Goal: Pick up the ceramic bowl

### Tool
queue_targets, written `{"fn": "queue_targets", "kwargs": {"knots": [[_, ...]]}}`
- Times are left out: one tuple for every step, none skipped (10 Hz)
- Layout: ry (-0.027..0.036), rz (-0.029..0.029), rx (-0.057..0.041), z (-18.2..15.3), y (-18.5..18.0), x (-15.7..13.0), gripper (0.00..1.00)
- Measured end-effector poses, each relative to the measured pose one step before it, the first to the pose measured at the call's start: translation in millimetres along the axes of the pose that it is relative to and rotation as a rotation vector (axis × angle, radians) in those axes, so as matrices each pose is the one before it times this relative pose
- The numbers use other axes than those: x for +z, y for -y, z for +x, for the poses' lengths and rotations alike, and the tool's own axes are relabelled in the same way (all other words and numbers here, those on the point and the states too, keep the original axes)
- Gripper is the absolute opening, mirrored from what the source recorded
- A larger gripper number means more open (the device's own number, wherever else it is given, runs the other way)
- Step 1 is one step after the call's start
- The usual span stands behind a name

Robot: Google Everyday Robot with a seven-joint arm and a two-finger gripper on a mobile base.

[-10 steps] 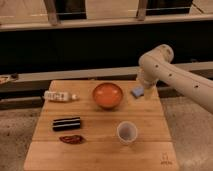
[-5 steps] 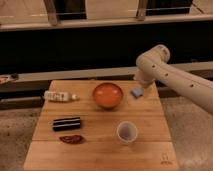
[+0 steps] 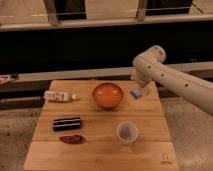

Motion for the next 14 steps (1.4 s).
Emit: {"fn": "queue_targets", "kwargs": {"knots": [[-0.0026,0.00473,-0.01215,0.07,1.47,3.39,0.8],[-0.00248,0.00467,-0.01528,-1.33,2.47,2.74,0.8],[-0.00071,0.00671,-0.01593,-1.94,2.63,3.46,0.8],[-0.00145,0.0059,-0.01193,-0.23,0.94,4.94,0.8],[-0.00111,0.00557,-0.00818,0.23,0.61,3.63,0.8],[-0.00129,0.00271,-0.0071,0.6,-0.16,3.06,0.8],[0.0009,0.00326,-0.00784,-0.66,1.2,1.64,0.8],[0.00183,0.00352,-0.008,-0.91,1.44,3.2,0.8],[0.0026,0.00456,-0.00808,-2.01,2.36,3.86,0.8],[0.00255,0.00387,-0.00833,-2.17,2.22,4.18,0.8],[0.00187,0.005,-0.0082,-0.99,1.36,5.11,0.8],[0.00011,0.00119,-0.00219,0.41,-0.72,2.81,0.8],[0.00159,0.00451,-0.00342,0.49,1.47,0.85,0.8],[0.00429,0.00344,-0.00499,-1.69,2.38,3.19,0.8]]}}
